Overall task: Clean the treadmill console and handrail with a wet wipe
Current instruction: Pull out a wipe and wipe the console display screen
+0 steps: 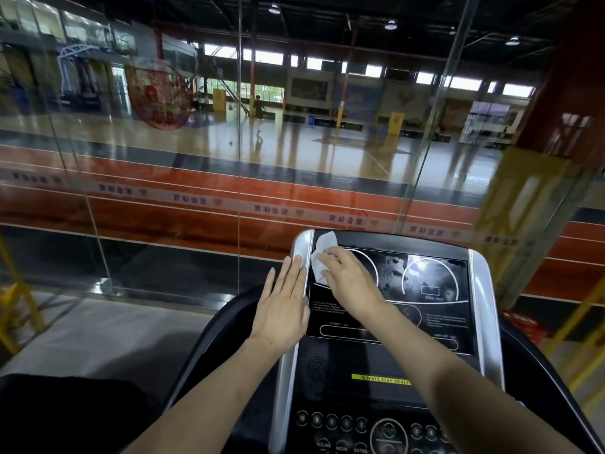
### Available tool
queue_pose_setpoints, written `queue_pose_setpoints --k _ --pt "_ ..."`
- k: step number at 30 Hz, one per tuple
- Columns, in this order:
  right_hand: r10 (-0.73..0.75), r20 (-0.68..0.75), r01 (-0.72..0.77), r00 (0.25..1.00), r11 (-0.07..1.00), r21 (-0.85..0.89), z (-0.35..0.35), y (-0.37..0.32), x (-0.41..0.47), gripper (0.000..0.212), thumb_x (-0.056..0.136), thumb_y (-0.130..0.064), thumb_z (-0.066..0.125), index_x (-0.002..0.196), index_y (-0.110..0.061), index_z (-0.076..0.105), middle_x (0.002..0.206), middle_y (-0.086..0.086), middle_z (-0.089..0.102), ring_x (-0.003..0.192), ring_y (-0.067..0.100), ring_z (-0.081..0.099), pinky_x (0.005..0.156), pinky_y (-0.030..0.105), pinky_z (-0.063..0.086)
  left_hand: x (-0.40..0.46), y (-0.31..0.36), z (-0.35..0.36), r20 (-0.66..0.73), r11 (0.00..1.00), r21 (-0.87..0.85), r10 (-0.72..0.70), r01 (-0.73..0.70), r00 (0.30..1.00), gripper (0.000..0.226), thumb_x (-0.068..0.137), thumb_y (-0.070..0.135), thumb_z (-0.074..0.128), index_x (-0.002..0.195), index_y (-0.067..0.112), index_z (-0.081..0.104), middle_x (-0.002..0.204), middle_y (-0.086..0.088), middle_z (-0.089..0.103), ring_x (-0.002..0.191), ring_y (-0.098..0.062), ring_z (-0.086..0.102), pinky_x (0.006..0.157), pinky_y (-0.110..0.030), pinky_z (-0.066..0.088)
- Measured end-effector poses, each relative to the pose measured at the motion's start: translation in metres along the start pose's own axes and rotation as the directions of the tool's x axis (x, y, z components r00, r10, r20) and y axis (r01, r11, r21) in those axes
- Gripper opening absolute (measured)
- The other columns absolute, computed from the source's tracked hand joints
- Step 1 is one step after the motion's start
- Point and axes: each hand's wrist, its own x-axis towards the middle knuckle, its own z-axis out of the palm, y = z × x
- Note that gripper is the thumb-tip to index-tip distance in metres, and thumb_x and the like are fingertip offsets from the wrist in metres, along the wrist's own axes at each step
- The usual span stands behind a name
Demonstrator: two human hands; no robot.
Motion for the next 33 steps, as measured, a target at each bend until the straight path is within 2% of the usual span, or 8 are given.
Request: queue_pose_setpoints --k 3,7,12,18,20,26,30,33 --pt "-0.003 -0.047 0.001 0.999 0.999 -0.050 0.002 0.003 0.006 0.030 0.089 -0.014 0.074 0.119 -0.012 0.071 0.112 0.001 0.064 0.105 0.026 0.056 0.086 0.044 0.054 -0.004 0.002 0.007 0.013 1.000 -0.032 0.001 0.000 1.000 0.072 0.101 0.031 0.022 0.166 0.009 0.001 0.174 -0.007 -0.020 0.160 -0.022 -0.020 0.132 -0.050 0.001" --pt "0.060 -0.140 -0.058 0.988 0.998 0.015 0.009 0.009 0.014 0.015 0.091 -0.015 0.072 0.105 -0.011 0.074 0.116 0.002 0.063 0.113 0.025 0.053 0.092 0.036 0.049 -0.003 0.003 0.007 -0.016 0.999 -0.038 0.004 -0.005 1.000 0.072 0.100 0.031 0.026 0.166 0.008 0.008 0.175 -0.008 -0.014 0.161 -0.023 -0.016 0.131 -0.054 0.004" --pt "-0.028 -0.123 0.022 0.992 0.999 -0.044 0.021 0.009 0.007 0.021 0.081 0.001 0.076 0.100 -0.008 0.073 0.097 0.006 0.066 0.084 0.028 0.058 0.076 0.043 0.052 -0.004 0.002 0.011 -0.021 1.000 -0.012 0.009 -0.009 1.000 0.072 0.100 0.032 0.029 0.166 0.006 0.011 0.175 -0.010 -0.012 0.162 -0.026 -0.013 0.131 -0.056 0.008" --pt "-0.078 -0.056 0.078 0.995 0.997 -0.015 0.022 -0.003 -0.036 0.039 0.076 0.003 0.080 0.113 -0.006 0.073 0.115 0.008 0.064 0.103 0.029 0.063 0.073 0.039 0.058 -0.005 0.002 0.014 -0.030 1.000 0.003 -0.002 0.003 1.000 0.070 0.103 0.035 0.026 0.166 0.007 0.013 0.175 -0.011 -0.010 0.162 -0.026 -0.013 0.131 -0.055 0.009" --pt "-0.043 -0.046 0.042 0.998 0.999 -0.013 0.017 -0.002 -0.023 0.036 0.079 0.001 0.078 0.114 -0.007 0.072 0.114 0.007 0.062 0.102 0.028 0.060 0.069 0.035 0.056 -0.005 0.003 0.014 -0.034 1.000 -0.005 -0.007 0.007 0.999 0.070 0.103 0.035 0.027 0.166 0.007 0.013 0.176 -0.010 -0.011 0.162 -0.025 -0.012 0.131 -0.055 0.009" --pt "0.042 -0.125 -0.042 0.991 0.999 0.003 0.015 0.008 0.031 0.009 0.088 -0.003 0.071 0.097 -0.005 0.070 0.093 0.010 0.062 0.087 0.031 0.055 0.065 0.046 0.054 -0.008 -0.001 0.013 -0.022 1.000 -0.026 -0.006 0.005 1.000 0.076 0.097 0.033 0.029 0.166 0.009 0.010 0.175 -0.007 -0.013 0.162 -0.023 -0.014 0.131 -0.053 0.007" --pt "-0.031 -0.048 0.030 0.998 0.999 -0.028 0.021 -0.007 -0.018 0.031 0.076 0.007 0.074 0.105 -0.004 0.069 0.112 0.009 0.061 0.099 0.029 0.054 0.066 0.043 0.057 -0.007 0.001 0.014 -0.033 0.999 -0.032 -0.004 0.003 0.999 0.076 0.095 0.031 0.027 0.166 0.010 0.010 0.176 -0.008 -0.010 0.162 -0.023 -0.012 0.131 -0.053 0.008" --pt "-0.084 -0.009 0.084 0.996 0.996 -0.007 0.022 -0.015 -0.042 0.035 0.076 0.009 0.073 0.108 -0.006 0.069 0.111 0.007 0.058 0.097 0.025 0.053 0.067 0.039 0.055 -0.008 0.000 0.016 -0.048 1.000 -0.007 -0.005 0.005 0.999 0.075 0.096 0.031 0.027 0.166 0.008 0.011 0.176 -0.009 -0.011 0.162 -0.024 -0.011 0.131 -0.054 0.011"
